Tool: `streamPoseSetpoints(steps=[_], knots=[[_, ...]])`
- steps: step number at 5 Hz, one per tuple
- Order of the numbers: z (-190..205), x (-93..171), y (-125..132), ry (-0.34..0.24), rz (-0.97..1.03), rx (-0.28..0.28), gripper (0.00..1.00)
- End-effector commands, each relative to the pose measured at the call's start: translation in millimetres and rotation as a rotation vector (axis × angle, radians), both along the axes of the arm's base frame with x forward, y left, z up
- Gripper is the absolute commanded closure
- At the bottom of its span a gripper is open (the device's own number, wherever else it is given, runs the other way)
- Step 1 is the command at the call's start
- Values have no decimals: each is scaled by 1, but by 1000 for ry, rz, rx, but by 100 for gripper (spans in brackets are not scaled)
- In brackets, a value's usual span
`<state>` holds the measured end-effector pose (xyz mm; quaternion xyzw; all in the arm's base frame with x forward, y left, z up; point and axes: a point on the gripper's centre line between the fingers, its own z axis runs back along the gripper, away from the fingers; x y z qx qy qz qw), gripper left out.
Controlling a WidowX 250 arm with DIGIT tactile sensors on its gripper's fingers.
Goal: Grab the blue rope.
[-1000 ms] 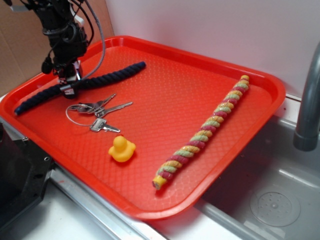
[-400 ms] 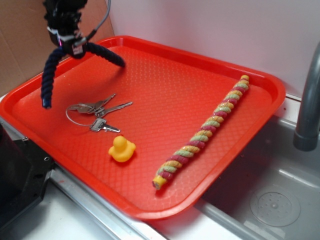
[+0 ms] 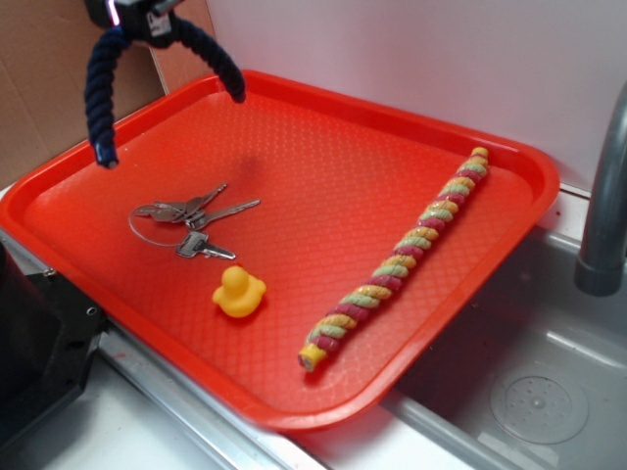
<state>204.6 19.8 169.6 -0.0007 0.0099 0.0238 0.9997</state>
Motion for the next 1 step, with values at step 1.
streamPoseSetpoints(steps=[1], knots=[[28, 5, -24, -107, -59, 65, 100]])
